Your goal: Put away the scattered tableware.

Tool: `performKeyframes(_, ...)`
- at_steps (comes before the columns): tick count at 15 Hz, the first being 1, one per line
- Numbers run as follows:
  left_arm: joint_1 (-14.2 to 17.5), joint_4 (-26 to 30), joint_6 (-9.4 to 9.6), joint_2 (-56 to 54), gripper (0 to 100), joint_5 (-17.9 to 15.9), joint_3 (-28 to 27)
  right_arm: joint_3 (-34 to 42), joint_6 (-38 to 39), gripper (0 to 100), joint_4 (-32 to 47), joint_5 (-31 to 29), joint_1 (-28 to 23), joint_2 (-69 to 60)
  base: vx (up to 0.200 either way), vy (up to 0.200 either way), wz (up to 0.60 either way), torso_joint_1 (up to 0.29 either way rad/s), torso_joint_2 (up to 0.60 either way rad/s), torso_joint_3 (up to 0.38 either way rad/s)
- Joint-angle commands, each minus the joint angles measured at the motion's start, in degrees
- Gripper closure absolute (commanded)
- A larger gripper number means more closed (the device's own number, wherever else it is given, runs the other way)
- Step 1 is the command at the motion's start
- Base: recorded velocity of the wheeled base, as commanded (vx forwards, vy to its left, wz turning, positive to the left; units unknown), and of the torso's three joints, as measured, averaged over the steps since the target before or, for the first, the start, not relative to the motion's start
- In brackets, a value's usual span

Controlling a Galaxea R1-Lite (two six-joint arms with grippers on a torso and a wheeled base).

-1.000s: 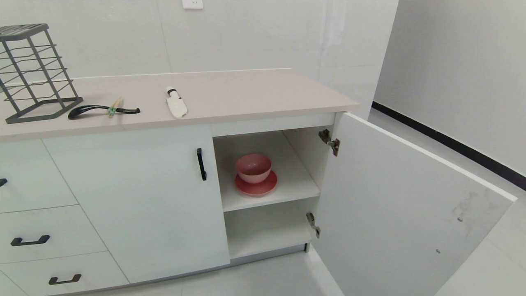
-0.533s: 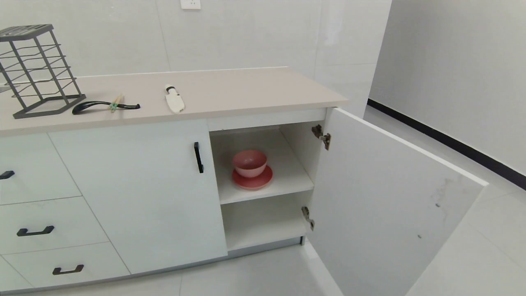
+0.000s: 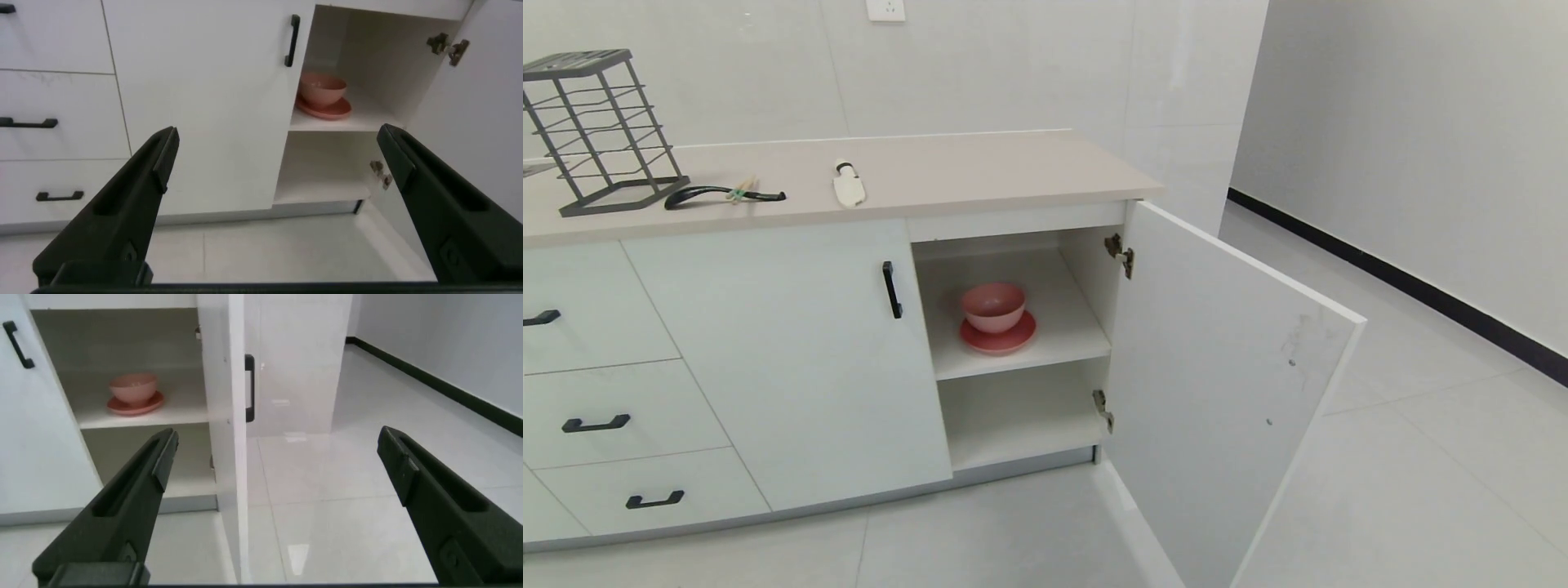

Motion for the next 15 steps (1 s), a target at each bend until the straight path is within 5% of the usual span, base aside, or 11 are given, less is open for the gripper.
performKeyframes(1,0.05,-0.09,-0.06,-0.02,0,-0.01,0.01,-0.09,-0.09,0,0.99,1.46,0.07,0.07,0.000,0.000,0.00,0.000,0.00,0.000)
performKeyframes(4,0.05,0.00,-0.06,-0.02,0,0.35,0.01,-0.18,-0.17,0,1.43,3.48,0.07,0.07,0.000,0.000,0.00,0.000,0.00,0.000)
performKeyframes(8,0.05,0.00,0.12,-0.02,0,1.58,0.01,-0.18,-0.26,0,1.43,3.57,0.07,0.07,0.000,-0.200,0.00,0.004,0.00,0.002)
performKeyframes(9,0.05,-0.17,-1.20,-0.02,0,1.58,0.01,-0.18,-0.26,0,1.43,3.57,0.07,0.07,0.000,0.000,0.00,0.000,0.00,0.000)
performKeyframes(15,0.05,-0.17,-1.20,-0.02,0,1.58,0.01,-0.26,-0.88,0,1.17,4.01,0.07,0.07,0.000,0.000,0.00,0.000,0.00,0.000)
